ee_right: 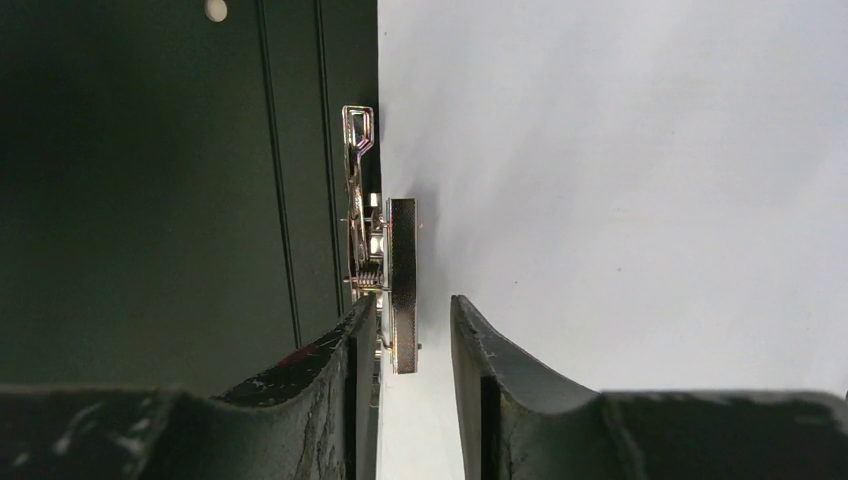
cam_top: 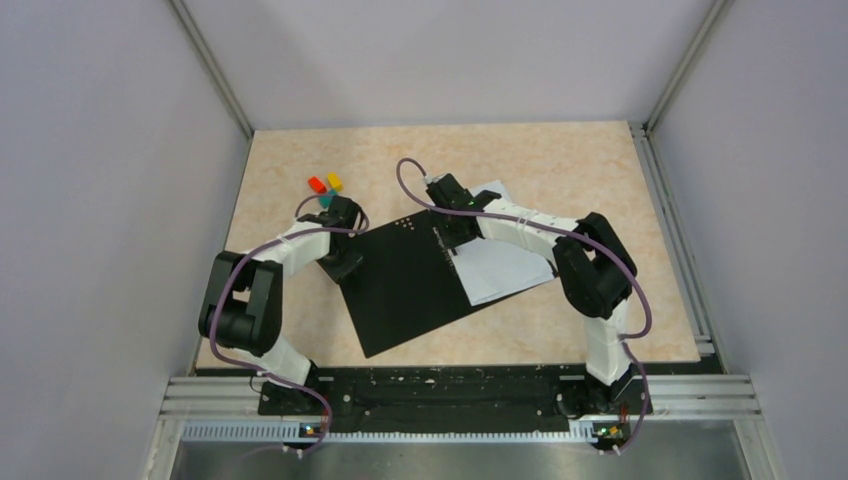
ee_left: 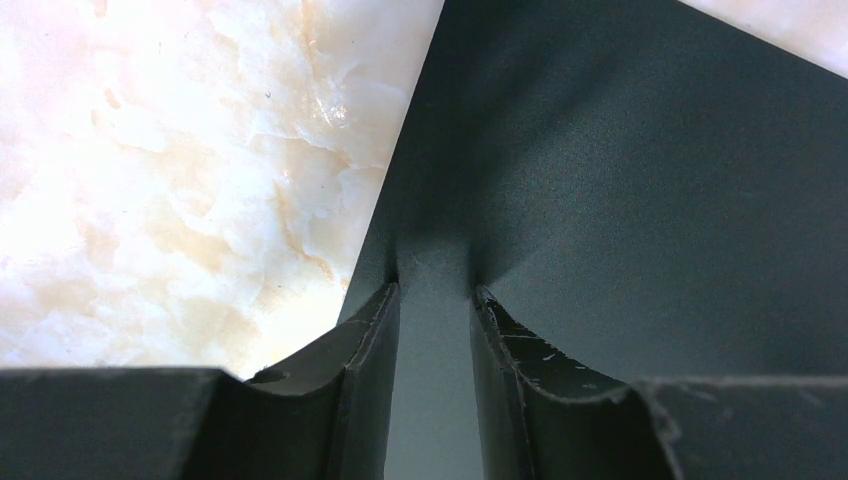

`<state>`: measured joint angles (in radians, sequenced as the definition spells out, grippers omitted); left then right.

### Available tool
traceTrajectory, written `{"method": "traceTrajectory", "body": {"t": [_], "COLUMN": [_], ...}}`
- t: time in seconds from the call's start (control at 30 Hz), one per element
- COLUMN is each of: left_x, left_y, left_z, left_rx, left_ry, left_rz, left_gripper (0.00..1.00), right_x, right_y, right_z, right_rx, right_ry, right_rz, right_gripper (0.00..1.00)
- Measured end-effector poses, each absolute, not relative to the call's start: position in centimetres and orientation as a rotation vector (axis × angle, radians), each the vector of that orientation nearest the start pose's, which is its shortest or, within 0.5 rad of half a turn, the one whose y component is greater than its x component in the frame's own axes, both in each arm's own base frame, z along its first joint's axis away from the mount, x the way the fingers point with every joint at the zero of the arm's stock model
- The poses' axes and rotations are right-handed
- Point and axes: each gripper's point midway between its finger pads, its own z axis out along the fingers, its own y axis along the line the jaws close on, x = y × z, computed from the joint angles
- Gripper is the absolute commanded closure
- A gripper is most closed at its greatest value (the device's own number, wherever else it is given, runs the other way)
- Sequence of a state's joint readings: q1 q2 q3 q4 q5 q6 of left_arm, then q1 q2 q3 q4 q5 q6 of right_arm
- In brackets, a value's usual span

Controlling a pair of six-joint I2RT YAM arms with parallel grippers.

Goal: Put the files into the folder

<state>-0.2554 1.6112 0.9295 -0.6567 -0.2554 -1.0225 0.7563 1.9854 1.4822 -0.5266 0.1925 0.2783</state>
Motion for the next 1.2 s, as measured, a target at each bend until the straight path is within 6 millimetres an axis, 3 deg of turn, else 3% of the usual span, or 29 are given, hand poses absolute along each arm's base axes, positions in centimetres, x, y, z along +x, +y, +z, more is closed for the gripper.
{"method": "traceTrajectory", "body": {"t": [0.27,1.2], "left_x": [28.9,28.9], "left_y": [-6.5,-6.4], "left_z": [1.8,1.8], "left_rx": [-1.097,-1.161], "left_ry": [2.586,2.585], "left_rz": [0.086,0.07], "left_gripper": [0.62,0.61], "right_x": [35.2,33.7], "right_y": [29.9,29.7], "right_z": [5.5,3.9], "right_rx": [-0.562,-0.594], "right_ry": [2.521,2.567], "right_rz": [0.119,0.154], "right_gripper": [0.76,0.87]}}
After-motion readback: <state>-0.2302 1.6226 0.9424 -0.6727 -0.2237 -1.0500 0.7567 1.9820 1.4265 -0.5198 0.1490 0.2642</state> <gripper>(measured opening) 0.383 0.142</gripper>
